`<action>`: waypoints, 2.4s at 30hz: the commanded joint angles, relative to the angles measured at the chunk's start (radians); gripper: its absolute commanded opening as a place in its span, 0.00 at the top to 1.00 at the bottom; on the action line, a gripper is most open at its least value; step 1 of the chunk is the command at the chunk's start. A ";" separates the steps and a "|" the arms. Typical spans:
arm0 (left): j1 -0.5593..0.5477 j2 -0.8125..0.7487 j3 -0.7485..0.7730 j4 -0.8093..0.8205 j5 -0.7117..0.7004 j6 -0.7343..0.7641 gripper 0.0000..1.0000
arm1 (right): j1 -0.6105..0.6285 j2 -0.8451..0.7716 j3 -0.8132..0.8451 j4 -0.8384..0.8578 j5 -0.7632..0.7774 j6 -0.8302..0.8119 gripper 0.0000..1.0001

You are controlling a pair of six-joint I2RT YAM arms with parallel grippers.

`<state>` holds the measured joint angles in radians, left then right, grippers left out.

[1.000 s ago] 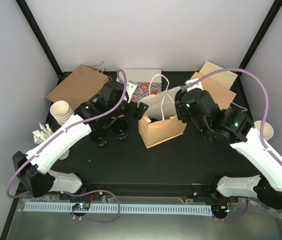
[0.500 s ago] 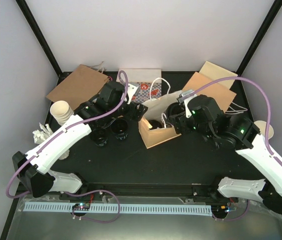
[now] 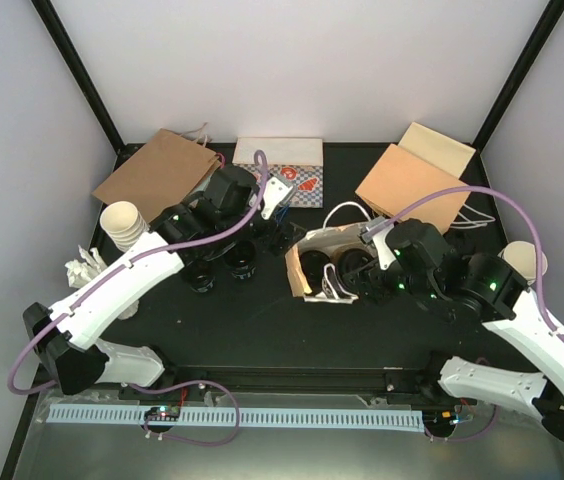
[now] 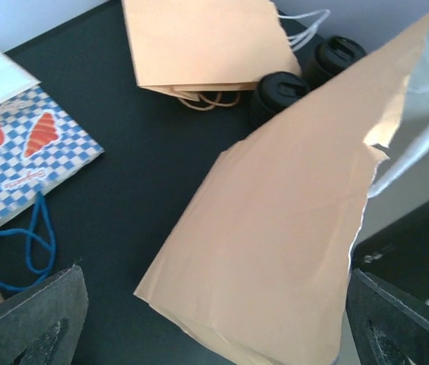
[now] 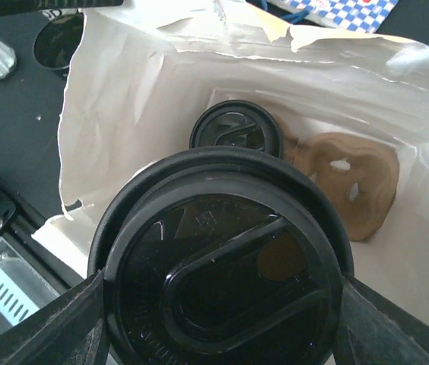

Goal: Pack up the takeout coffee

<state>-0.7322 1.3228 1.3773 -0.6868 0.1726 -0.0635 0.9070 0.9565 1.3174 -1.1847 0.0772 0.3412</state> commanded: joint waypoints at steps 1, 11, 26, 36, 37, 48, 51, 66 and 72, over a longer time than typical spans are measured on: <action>-0.080 -0.011 0.048 -0.034 0.008 0.068 0.05 | -0.006 -0.027 -0.035 0.000 -0.067 -0.002 0.29; -0.192 0.077 0.111 -0.063 -0.148 0.129 0.19 | -0.005 -0.035 -0.043 0.004 -0.074 -0.014 0.30; -0.286 0.059 0.097 -0.071 -0.241 0.180 0.49 | -0.006 -0.047 -0.036 -0.014 0.023 -0.002 0.30; -0.321 0.038 0.077 -0.059 -0.278 0.188 0.97 | -0.005 -0.078 -0.048 -0.043 0.139 0.021 0.31; -0.325 0.035 0.076 -0.059 -0.286 0.188 0.98 | -0.006 -0.081 -0.054 -0.038 0.140 0.027 0.32; -0.329 0.003 0.065 -0.075 -0.457 0.243 0.98 | -0.005 -0.097 -0.142 0.104 0.012 0.004 0.35; -0.329 -0.012 0.048 -0.073 -0.497 0.265 0.99 | 0.000 -0.101 -0.167 0.156 -0.045 -0.010 0.35; -0.329 -0.086 -0.097 -0.024 -0.571 0.277 0.98 | 0.141 -0.144 -0.195 0.203 -0.184 -0.033 0.36; -0.329 -0.095 -0.108 -0.025 -0.561 0.272 0.98 | 0.141 -0.183 -0.148 0.170 -0.212 -0.032 0.35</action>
<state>-1.0580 1.2434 1.2839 -0.7017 -0.3660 0.2024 1.0386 0.8043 1.1172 -0.9894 -0.0727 0.3149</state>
